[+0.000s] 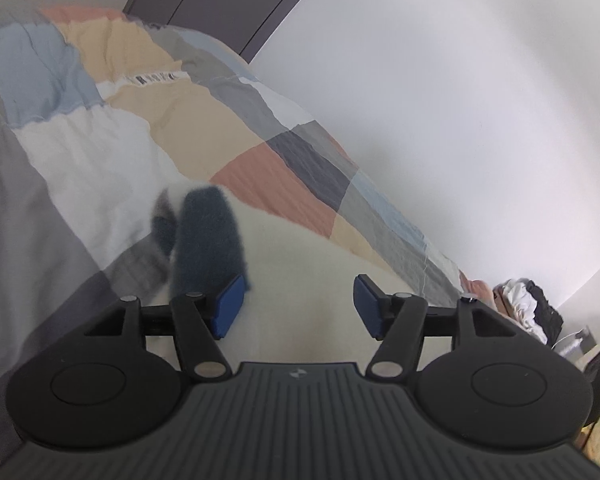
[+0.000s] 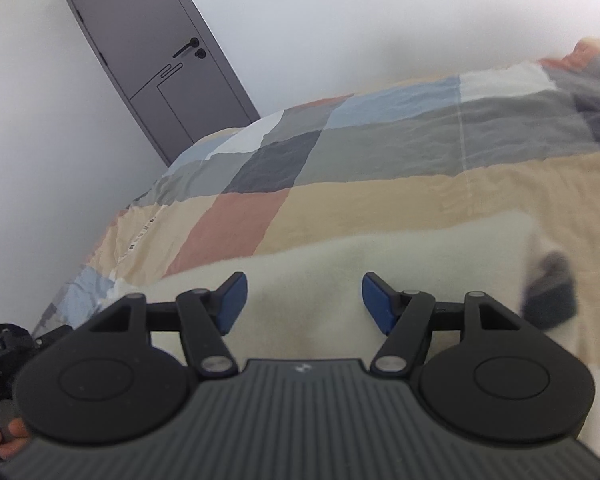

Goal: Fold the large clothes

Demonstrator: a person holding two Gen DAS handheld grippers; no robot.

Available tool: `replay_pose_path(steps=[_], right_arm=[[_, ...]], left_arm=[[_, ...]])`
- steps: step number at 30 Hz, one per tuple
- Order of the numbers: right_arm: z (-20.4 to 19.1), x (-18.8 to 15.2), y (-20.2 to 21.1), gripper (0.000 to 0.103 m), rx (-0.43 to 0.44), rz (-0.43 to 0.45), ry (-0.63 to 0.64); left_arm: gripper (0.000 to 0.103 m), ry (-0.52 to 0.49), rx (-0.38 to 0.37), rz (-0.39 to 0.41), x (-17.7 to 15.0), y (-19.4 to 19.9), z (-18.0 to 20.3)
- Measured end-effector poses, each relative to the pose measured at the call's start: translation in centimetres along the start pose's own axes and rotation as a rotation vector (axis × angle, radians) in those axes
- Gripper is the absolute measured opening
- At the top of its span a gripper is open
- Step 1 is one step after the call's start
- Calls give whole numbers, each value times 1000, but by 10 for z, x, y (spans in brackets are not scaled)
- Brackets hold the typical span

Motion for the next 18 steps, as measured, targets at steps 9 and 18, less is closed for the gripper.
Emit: replay_pose_path(steps=[9,18], right_arm=[[21,1,57,103,-202,170,-115],[72,-16,50,103,-259,139,-377]], left_arm=[[76,-55,188,70,7,42,-21],[76,49,193,14,-1,20,-44]])
Point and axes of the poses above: each gripper's, at about its wrist camera, not at the fingertips, and y roughly against the way its jaws point, z to its right, x to its top, the point moved 2 cm from there along -y, roughly the way its jaws point, and after that the axes turned 2 degrees about z, right-handed, at the moved point
